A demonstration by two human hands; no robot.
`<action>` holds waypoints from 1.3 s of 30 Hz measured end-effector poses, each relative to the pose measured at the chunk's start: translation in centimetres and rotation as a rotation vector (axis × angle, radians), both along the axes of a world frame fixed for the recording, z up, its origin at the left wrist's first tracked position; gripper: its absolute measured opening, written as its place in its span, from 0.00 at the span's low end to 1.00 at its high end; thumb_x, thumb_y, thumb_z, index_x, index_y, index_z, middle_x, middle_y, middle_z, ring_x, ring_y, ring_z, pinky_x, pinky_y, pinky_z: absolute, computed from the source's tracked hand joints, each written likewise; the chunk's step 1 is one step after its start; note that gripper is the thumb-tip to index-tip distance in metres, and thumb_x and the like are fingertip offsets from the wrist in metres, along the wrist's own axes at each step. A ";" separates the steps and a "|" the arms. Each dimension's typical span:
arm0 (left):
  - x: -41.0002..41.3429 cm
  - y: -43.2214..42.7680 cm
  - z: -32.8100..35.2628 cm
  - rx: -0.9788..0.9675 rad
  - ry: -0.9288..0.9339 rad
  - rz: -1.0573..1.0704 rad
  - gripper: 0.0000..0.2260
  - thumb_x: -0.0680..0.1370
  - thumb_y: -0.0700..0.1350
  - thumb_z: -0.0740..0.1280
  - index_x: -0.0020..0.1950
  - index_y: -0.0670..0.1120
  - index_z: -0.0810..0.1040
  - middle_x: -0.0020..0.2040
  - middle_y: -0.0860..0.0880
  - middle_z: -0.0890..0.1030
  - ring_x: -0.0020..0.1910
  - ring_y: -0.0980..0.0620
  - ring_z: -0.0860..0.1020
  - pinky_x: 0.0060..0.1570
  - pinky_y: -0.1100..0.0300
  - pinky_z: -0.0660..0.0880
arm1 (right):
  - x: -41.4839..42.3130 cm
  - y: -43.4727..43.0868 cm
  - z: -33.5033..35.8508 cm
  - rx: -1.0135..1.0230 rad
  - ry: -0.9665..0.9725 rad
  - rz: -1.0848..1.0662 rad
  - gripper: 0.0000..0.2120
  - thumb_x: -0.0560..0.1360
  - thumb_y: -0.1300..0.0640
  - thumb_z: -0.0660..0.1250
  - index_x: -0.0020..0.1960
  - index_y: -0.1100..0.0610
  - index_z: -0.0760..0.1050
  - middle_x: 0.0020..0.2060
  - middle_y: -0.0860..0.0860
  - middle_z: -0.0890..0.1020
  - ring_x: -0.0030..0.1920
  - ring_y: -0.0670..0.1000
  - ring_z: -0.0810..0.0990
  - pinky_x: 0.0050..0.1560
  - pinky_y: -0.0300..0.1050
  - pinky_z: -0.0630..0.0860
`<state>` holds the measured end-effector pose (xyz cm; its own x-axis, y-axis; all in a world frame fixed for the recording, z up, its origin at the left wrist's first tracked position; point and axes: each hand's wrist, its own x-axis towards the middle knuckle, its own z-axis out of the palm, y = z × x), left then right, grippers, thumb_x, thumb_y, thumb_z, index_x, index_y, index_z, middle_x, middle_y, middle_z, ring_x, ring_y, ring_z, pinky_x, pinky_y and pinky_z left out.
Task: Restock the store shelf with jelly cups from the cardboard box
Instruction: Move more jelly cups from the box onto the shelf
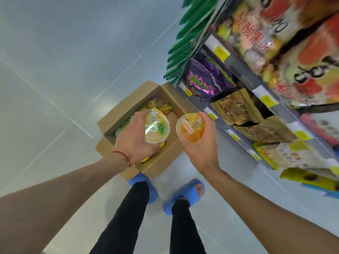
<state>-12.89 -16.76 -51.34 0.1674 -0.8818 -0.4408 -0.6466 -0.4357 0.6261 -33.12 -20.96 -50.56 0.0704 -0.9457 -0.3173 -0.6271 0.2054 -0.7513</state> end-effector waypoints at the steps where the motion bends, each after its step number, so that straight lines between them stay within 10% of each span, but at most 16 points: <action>1: -0.6 0.3 1.8 -0.028 -0.008 -0.018 0.41 0.66 0.57 0.76 0.73 0.58 0.57 0.68 0.56 0.69 0.61 0.48 0.75 0.58 0.54 0.74 | -0.8 0.7 1.8 -0.035 -0.006 -0.027 0.40 0.68 0.54 0.80 0.75 0.50 0.64 0.64 0.43 0.70 0.67 0.47 0.72 0.68 0.55 0.73; 9: -6.9 2.5 12.4 -0.298 -0.031 -0.089 0.38 0.66 0.59 0.76 0.71 0.59 0.60 0.67 0.57 0.69 0.61 0.49 0.75 0.52 0.58 0.70 | -8.3 5.9 12.0 -0.308 -0.011 -0.083 0.38 0.66 0.55 0.82 0.71 0.52 0.68 0.63 0.48 0.69 0.63 0.44 0.72 0.62 0.29 0.69; 19: -19.7 7.9 26.9 -0.599 -0.068 -0.218 0.36 0.66 0.61 0.76 0.69 0.57 0.64 0.64 0.58 0.71 0.58 0.54 0.75 0.51 0.58 0.73 | -21.1 15.6 24.7 -0.540 -0.018 -0.111 0.43 0.64 0.52 0.83 0.74 0.55 0.67 0.63 0.47 0.68 0.61 0.29 0.65 0.61 0.20 0.61; 28: -29.3 10.0 39.3 -0.829 -0.073 -0.362 0.37 0.67 0.65 0.73 0.70 0.54 0.64 0.66 0.56 0.71 0.61 0.53 0.74 0.54 0.54 0.77 | -30.7 20.2 37.6 -0.761 -0.077 -0.223 0.44 0.66 0.45 0.82 0.75 0.51 0.65 0.67 0.44 0.73 0.69 0.45 0.72 0.69 0.47 0.72; 39: -34.8 6.1 52.0 -1.060 -0.044 -0.475 0.40 0.65 0.70 0.71 0.71 0.55 0.64 0.65 0.56 0.71 0.59 0.53 0.76 0.53 0.49 0.79 | -34.9 18.1 49.5 -0.931 -0.096 -0.367 0.45 0.67 0.41 0.80 0.76 0.51 0.63 0.66 0.46 0.72 0.68 0.47 0.71 0.68 0.51 0.72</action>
<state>-47.69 -10.63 0.64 -0.2827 -0.7832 0.5538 -0.6341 0.5858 0.5047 -68.00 -2.82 -1.02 -0.2890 -0.7828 0.5510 -0.5716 -0.3207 -0.7553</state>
